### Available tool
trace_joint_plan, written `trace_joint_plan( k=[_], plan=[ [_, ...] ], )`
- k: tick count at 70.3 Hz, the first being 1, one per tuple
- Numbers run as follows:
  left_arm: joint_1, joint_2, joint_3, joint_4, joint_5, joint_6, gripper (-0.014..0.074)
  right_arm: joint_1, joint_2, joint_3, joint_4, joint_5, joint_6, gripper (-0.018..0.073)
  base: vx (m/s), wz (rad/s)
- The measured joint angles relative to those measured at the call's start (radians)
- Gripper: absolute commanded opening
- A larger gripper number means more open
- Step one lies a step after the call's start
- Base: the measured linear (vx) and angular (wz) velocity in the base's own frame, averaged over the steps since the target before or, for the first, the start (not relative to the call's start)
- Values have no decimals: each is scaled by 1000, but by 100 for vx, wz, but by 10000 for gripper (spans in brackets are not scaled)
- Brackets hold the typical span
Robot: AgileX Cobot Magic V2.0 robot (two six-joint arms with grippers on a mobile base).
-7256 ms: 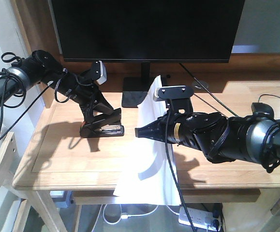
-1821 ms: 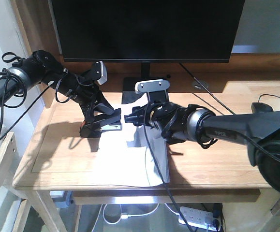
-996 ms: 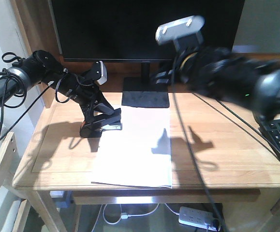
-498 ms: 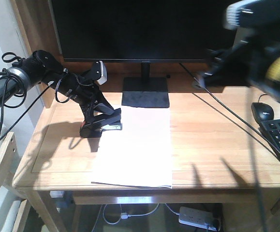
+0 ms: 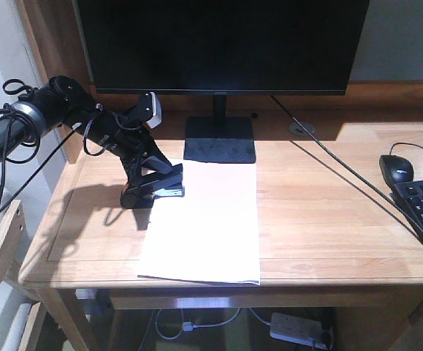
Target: Grab stapler and paper to desk for stapling
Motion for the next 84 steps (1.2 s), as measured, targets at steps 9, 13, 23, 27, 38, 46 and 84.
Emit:
trace_joint_plan(
  k=[9, 13, 23, 27, 38, 46, 84],
  plan=[
    [0, 0, 0, 0, 0, 0, -6, 0, -156, 101, 12, -17, 0, 495, 0, 0],
    [0, 0, 0, 0, 0, 0, -6, -1, -205, 138, 14, -23, 0, 489, 0, 0],
    [0, 0, 0, 0, 0, 0, -6, -1, -284, 200, 15, -25, -1, 477, 0, 0],
    [0, 0, 0, 0, 0, 0, -6, -1, -297, 215, 15, -25, -2, 472, 0, 0],
    [0, 0, 0, 0, 0, 0, -6, -1, -304, 225, 18, 3, -2, 465, 0, 0],
    [0, 0, 0, 0, 0, 0, -6, -1, -304, 225, 18, 12, -2, 465, 0, 0],
    [0, 0, 0, 0, 0, 0, -6, -1, -304, 225, 18, 15, -2, 465, 0, 0]
  ],
)
